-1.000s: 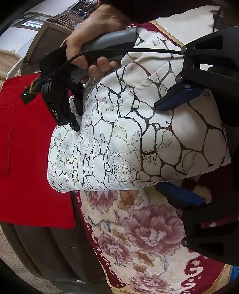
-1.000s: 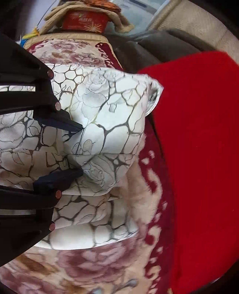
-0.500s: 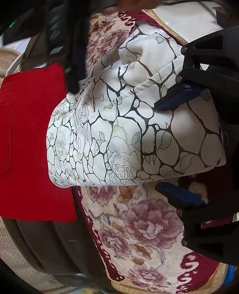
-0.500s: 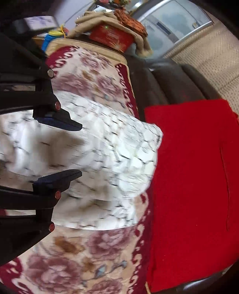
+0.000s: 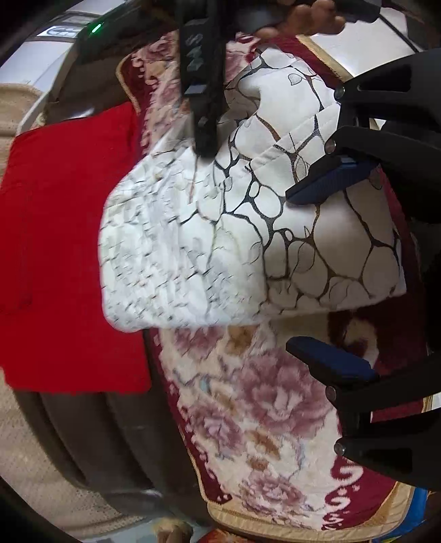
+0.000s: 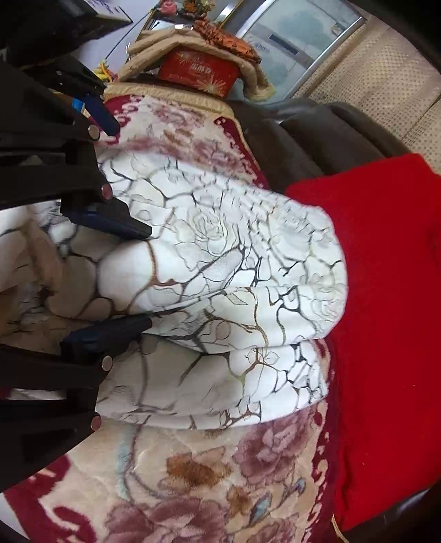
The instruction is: Fold large clothes
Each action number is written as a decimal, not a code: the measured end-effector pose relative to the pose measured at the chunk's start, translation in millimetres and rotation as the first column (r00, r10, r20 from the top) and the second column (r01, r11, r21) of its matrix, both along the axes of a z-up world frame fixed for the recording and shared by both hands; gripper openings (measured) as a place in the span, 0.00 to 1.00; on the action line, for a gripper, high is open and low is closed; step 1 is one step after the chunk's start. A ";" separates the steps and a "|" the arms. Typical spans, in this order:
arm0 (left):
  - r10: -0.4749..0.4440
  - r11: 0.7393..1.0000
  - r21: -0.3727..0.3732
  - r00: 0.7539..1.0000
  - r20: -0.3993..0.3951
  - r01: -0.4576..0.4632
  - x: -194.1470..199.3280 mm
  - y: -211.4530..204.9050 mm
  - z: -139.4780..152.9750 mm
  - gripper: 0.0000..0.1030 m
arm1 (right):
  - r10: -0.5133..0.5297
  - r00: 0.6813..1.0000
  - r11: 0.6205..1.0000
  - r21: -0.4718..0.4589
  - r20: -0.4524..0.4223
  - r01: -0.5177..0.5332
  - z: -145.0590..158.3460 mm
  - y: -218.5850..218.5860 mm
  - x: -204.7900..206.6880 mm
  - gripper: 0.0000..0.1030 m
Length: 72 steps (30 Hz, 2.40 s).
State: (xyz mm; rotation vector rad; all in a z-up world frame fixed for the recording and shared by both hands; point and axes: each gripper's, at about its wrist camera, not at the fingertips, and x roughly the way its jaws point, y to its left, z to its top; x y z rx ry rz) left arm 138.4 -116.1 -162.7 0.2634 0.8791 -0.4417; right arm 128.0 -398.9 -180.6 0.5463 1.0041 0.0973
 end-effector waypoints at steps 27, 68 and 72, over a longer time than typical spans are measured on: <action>0.121 0.980 0.155 0.992 0.045 -0.127 16.9 19.7 -25.6 0.78 | 0.005 0.992 1.000 -0.027 0.126 -0.002 31.3 12.0 -78.1 0.42; 0.117 0.984 0.133 0.992 0.050 -0.123 21.0 20.7 -28.3 0.78 | -0.033 0.999 0.998 -0.061 0.032 0.034 -10.4 24.3 -16.1 0.52; 0.122 0.983 0.133 0.991 0.048 -0.127 19.8 21.9 -26.9 0.78 | -0.041 0.999 0.999 -0.012 0.024 0.041 -1.2 17.1 -22.6 0.52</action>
